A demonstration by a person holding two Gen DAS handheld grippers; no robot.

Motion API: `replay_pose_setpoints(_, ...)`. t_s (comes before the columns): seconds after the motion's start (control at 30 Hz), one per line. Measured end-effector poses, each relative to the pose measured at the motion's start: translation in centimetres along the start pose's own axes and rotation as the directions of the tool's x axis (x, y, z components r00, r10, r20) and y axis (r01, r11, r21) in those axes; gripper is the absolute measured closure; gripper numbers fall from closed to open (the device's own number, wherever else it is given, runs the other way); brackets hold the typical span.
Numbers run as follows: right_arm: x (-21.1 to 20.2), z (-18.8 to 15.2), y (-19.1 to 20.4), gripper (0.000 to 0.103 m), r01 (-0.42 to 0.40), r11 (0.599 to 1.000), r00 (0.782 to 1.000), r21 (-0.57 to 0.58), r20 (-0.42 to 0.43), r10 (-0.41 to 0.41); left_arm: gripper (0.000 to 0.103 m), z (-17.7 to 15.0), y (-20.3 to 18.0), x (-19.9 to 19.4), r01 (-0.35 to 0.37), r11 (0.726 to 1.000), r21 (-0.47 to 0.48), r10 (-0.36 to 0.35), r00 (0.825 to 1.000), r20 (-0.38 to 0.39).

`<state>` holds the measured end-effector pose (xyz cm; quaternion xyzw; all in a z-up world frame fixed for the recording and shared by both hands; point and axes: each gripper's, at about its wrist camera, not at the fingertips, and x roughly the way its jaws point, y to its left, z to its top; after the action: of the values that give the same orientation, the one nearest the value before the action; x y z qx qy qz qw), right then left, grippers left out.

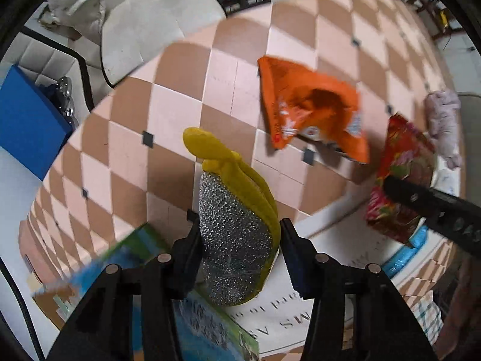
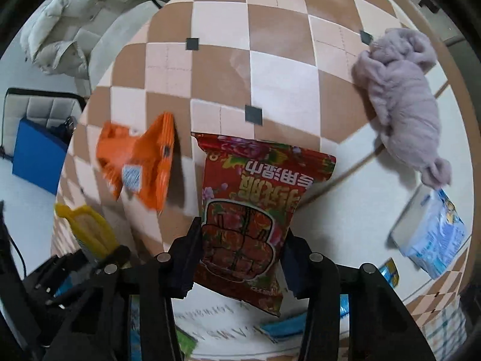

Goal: Organize soft objects
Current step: 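Grasp the yellow scrubber glove with the left tool while the right tool grasps the red snack bag, then carry the glove and red bag into the box and open both tools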

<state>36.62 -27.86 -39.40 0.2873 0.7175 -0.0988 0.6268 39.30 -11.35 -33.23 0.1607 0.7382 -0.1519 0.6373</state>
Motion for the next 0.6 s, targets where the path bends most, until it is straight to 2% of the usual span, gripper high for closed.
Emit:
replay_pose_setpoints(0.2, -4.5, -5.0, 2.5, 0.055, -0.048, 0.990, 0.997, -0.136, 0.048, 0.055, 0.057, -4.6, 1.5, -6.3, 0.037, 0.997, -0.075, -0.027, 0.992, 0.126)
replay_pose_setpoints(0.33, -7.1, -8.9, 5.9, 0.055, -0.089, 0.965, 0.992, -0.246, 0.061, 0.107, 0.057, -9.2, 3.8, -9.2, 0.032, 0.990, -0.138, -0.005, 0.981, 0.193)
replay_pose_setpoints(0.4, -7.9, -11.4, 7.8, 0.055, -0.102, 0.946, 0.991, -0.308, 0.057, 0.125, 0.057, -11.4, 6.2, -10.3, 0.019, 0.984, -0.176, 0.020, 0.975, 0.220)
replay_pose_setpoints(0.5, -8.7, -15.0, 10.4, 0.055, -0.124, 0.911, 0.988, -0.394, 0.034, 0.149, 0.057, -15.2, 9.7, -11.0, 0.012, 0.969, -0.245, 0.048, 0.971, 0.235)
replay_pose_setpoints(0.6, -8.3, -18.7, 14.0, 0.055, -0.130, 0.870, 0.989, -0.476, 0.006, 0.151, 0.057, -19.1, 13.6, -10.8, -0.001, 0.949, -0.314, 0.072, 0.974, 0.216)
